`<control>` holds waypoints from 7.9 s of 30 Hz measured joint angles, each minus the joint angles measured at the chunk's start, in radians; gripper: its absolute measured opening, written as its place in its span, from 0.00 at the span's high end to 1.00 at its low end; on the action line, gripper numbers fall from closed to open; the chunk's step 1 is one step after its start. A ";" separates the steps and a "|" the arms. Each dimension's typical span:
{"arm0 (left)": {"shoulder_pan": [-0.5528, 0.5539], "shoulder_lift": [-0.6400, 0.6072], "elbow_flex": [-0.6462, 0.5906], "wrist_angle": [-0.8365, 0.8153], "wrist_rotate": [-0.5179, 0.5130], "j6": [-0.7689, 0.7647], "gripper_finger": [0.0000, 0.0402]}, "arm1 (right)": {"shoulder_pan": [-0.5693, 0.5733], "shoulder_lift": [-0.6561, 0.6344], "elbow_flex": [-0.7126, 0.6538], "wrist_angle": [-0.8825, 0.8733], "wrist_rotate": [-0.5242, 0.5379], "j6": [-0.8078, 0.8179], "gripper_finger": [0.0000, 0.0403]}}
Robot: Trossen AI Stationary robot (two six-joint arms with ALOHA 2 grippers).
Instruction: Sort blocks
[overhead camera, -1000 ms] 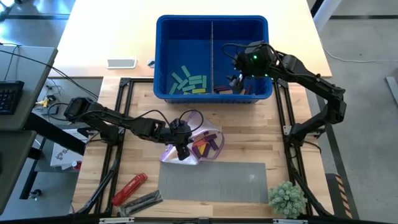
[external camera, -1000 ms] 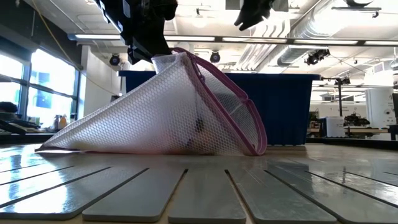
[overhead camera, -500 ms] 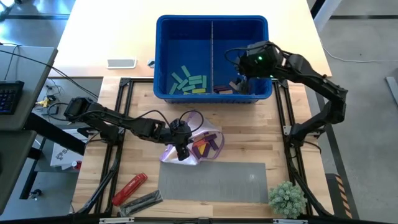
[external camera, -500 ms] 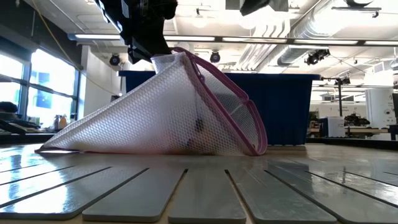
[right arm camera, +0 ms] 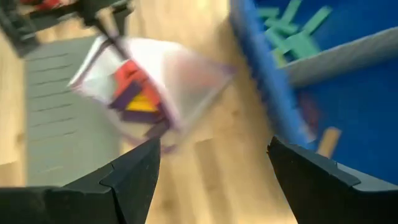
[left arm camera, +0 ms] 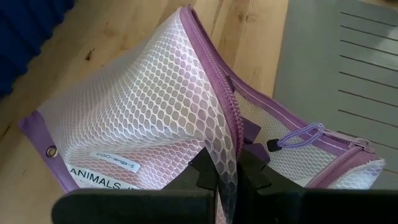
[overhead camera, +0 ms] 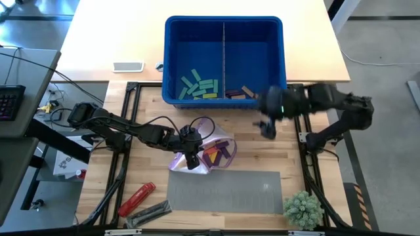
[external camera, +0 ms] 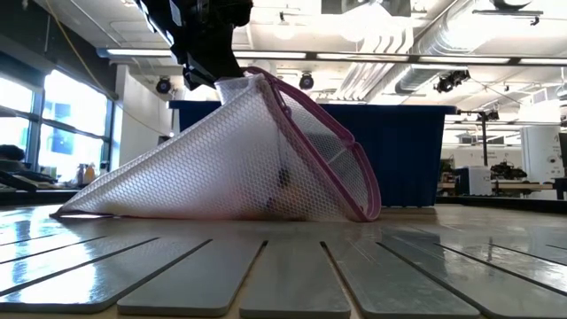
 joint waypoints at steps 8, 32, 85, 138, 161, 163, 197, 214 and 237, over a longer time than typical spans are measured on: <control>0.000 0.000 0.000 0.005 0.000 0.063 1.00 | 0.304 -0.012 -0.208 0.038 0.163 0.345 0.29; -0.006 0.000 0.000 0.048 -0.019 0.033 1.00 | 0.193 -0.011 -0.367 0.494 0.241 0.028 0.29; -0.007 0.000 0.000 0.003 0.000 0.025 1.00 | -0.849 0.529 -0.117 0.443 -0.314 -0.141 0.29; 0.072 0.000 0.000 -0.030 0.006 0.077 1.00 | -0.907 0.717 -0.123 0.358 -0.170 -0.277 0.79; 0.045 0.000 0.000 -0.026 0.043 0.079 1.00 | -0.303 -0.112 -0.116 0.421 -0.206 -0.018 0.79; 0.043 0.000 0.000 -0.026 0.044 0.091 1.00 | -0.177 -0.134 -0.116 0.421 -0.130 0.065 0.79; -0.043 0.000 0.000 -0.039 0.223 0.182 1.00 | 0.481 0.634 -0.116 0.756 0.297 -0.144 0.79; -0.100 0.000 0.000 -0.053 0.222 0.145 1.00 | 0.303 0.756 -0.116 0.666 0.351 -0.356 0.57; -0.100 0.000 0.000 -0.041 0.158 0.121 1.00 | 0.551 0.428 -0.116 0.275 0.437 0.301 0.29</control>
